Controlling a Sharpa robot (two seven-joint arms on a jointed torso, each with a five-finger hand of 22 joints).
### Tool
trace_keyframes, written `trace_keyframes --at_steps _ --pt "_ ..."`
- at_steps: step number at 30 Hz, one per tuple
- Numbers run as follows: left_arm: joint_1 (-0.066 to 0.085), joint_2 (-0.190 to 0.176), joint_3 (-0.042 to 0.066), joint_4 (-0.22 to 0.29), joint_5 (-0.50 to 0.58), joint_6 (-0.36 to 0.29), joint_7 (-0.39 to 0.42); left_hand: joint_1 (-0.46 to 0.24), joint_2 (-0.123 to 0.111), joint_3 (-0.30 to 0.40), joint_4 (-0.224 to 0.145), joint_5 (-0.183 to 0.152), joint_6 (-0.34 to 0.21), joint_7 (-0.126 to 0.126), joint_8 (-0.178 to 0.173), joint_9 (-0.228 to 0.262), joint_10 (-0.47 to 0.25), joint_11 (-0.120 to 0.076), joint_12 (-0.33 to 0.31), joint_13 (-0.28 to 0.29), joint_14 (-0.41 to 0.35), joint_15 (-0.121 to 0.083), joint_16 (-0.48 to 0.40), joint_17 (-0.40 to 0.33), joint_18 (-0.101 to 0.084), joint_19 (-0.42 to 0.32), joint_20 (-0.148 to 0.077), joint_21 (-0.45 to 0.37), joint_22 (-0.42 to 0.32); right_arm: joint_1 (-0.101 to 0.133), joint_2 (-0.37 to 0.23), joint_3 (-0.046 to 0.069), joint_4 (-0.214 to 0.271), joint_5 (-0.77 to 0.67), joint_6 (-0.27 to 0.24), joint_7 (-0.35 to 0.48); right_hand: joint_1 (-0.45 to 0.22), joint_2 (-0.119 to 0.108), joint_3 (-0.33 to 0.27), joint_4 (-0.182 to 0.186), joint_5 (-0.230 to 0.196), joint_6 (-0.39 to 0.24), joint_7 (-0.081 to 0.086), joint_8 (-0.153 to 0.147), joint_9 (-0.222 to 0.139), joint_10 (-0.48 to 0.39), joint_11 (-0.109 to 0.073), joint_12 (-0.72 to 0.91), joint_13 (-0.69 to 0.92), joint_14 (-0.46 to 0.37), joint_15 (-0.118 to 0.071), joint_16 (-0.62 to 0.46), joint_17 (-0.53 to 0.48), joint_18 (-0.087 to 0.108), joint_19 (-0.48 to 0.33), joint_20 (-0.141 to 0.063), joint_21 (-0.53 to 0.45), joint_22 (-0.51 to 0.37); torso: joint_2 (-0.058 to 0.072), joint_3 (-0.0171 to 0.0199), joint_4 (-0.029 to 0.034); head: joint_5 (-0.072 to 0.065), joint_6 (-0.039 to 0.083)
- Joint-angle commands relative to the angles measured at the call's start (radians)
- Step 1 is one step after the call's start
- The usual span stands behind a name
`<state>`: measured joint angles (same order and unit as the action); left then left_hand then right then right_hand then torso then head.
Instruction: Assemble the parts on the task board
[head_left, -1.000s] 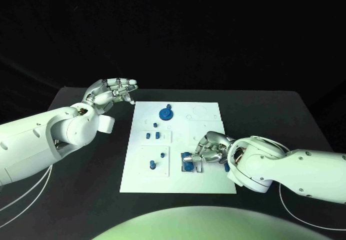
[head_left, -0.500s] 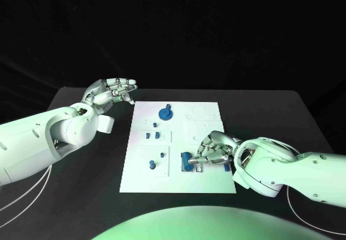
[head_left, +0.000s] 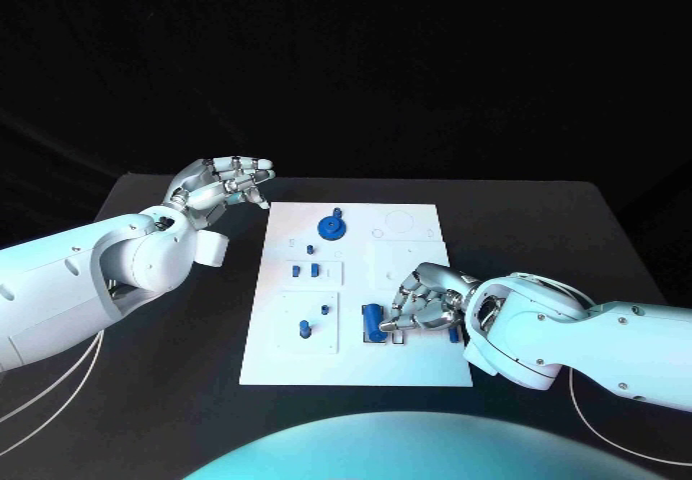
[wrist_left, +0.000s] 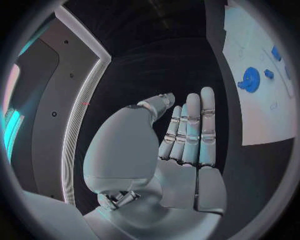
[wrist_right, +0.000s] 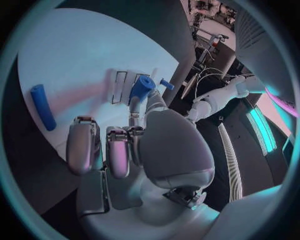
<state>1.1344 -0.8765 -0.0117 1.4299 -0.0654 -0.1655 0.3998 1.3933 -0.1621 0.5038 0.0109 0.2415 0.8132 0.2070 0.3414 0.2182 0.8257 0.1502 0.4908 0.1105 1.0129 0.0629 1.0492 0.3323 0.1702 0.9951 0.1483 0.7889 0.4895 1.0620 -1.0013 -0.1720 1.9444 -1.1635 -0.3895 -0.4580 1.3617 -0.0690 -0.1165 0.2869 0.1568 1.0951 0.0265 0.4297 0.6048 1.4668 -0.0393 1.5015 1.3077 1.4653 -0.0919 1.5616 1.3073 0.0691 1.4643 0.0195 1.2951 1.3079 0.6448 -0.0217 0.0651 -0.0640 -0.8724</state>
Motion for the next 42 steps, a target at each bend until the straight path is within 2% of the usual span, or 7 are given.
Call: trace_keyframes --at_steps 1,7,18,27,34,38,42 --pt "0.0 0.002 0.001 0.002 -0.003 0.018 0.004 -0.008 0.003 0.001 -0.005 0.005 -0.009 0.008 0.003 0.001 -0.008 0.001 0.006 -0.001 -0.006 0.002 0.005 -0.001 0.014 -0.006 -0.002 0.003 0.001 -0.002 0.006 0.0 -0.004 -0.014 0.04 0.009 0.02 -0.002 0.006 -0.001 -0.009 0.003 -0.004 -0.002 -0.002 0.081 -0.007 -0.002 0.216 0.102 -0.009 0.004 0.247 -0.019 0.029 -0.007 0.004 0.197 0.001 -0.0011 0.0009 0.002 0.0" --pt "0.0 0.003 0.001 0.001 -0.003 0.018 0.004 -0.009 0.004 0.001 -0.005 0.005 -0.01 0.009 0.004 0.001 -0.009 0.002 0.007 -0.001 -0.006 0.002 0.005 -0.001 0.014 -0.006 -0.002 0.003 0.001 -0.004 0.016 0.0 -0.015 -0.024 0.038 0.0 0.023 -0.002 0.006 -0.001 -0.01 0.003 -0.004 -0.002 -0.002 0.08 -0.008 -0.002 0.215 0.102 -0.009 0.004 0.246 -0.019 0.029 -0.007 0.003 0.196 0.0 -0.0017 -0.0019 0.002 0.0" --pt "0.0 0.005 0.001 -0.001 -0.003 0.018 0.005 -0.01 0.005 0.002 -0.004 0.005 -0.01 0.009 0.005 0.001 -0.009 0.002 0.008 -0.001 -0.006 0.002 0.005 -0.002 0.014 -0.006 -0.001 0.003 0.001 -0.004 0.032 0.0 -0.032 -0.03 0.003 -0.016 0.026 0.007 0.008 0.004 -0.009 0.006 -0.004 -0.002 -0.003 0.081 -0.007 -0.002 0.216 0.102 -0.009 0.004 0.248 -0.019 0.029 -0.007 0.002 0.196 0.0 0.0 0.0006 0.003 0.0" --pt "0.0 0.004 0.001 -0.001 -0.003 0.018 0.005 -0.01 0.005 0.002 -0.004 0.005 -0.01 0.009 0.005 0.001 -0.009 0.002 0.008 -0.001 -0.006 0.002 0.005 -0.002 0.014 -0.006 -0.001 0.003 0.001 -0.004 0.033 0.0 -0.033 -0.037 -0.012 -0.015 0.026 0.01 0.008 0.004 -0.005 0.006 -0.004 -0.003 -0.004 0.08 -0.007 -0.003 0.215 0.102 -0.009 0.004 0.247 -0.019 0.029 -0.007 0.001 0.196 0.0 -0.0005 -0.0027 0.004 0.0" --pt "-0.001 0.003 0.001 -0.001 -0.003 0.017 0.006 -0.01 0.005 0.002 -0.004 0.005 -0.01 0.009 0.005 0.001 -0.009 0.002 0.008 -0.001 -0.006 0.002 0.005 -0.002 0.014 -0.006 -0.001 0.003 0.001 0.002 -0.022 0.001 -0.003 -0.044 -0.073 0.014 0.033 0.005 0.001 0.003 0.022 -0.008 0.002 -0.014 -0.01 0.081 -0.003 -0.001 0.217 0.1 -0.007 0.001 0.239 -0.017 0.026 -0.007 -0.007 0.194 -0.001 0.0008 -0.0024 -0.001 0.0" --pt "-0.001 0.001 0.0 -0.002 -0.003 0.016 0.006 -0.009 0.006 0.002 -0.004 0.005 -0.01 0.009 0.006 0.001 -0.01 0.002 0.009 -0.001 -0.007 0.002 0.006 -0.002 0.014 -0.006 -0.001 0.003 0.002 0.014 -0.065 0.001 0.011 -0.061 -0.083 0.01 0.033 -0.001 -0.004 0.003 0.033 -0.012 0.005 -0.018 -0.011 0.083 -0.001 0.006 0.222 0.101 -0.005 0.002 0.24 -0.019 0.028 -0.005 0.001 0.196 -0.002 0.0008 -0.0049 -0.006 0.0" --pt "-0.002 0.0 -0.001 -0.001 -0.003 0.016 0.008 -0.009 0.006 0.002 -0.004 0.005 -0.01 0.009 0.006 0.001 -0.01 0.002 0.009 -0.001 -0.007 0.002 0.006 -0.002 0.014 -0.006 -0.001 0.003 0.002 0.021 -0.115 0.001 0.016 -0.09 -0.077 -0.005 0.019 -0.012 -0.015 0.006 0.036 -0.019 0.011 -0.027 -0.014 0.082 0.004 0.002 0.219 0.1 -0.001 0.0 0.235 -0.018 0.027 -0.003 -0.004 0.195 -0.002 -0.0007 -0.0053 -0.018 0.0"
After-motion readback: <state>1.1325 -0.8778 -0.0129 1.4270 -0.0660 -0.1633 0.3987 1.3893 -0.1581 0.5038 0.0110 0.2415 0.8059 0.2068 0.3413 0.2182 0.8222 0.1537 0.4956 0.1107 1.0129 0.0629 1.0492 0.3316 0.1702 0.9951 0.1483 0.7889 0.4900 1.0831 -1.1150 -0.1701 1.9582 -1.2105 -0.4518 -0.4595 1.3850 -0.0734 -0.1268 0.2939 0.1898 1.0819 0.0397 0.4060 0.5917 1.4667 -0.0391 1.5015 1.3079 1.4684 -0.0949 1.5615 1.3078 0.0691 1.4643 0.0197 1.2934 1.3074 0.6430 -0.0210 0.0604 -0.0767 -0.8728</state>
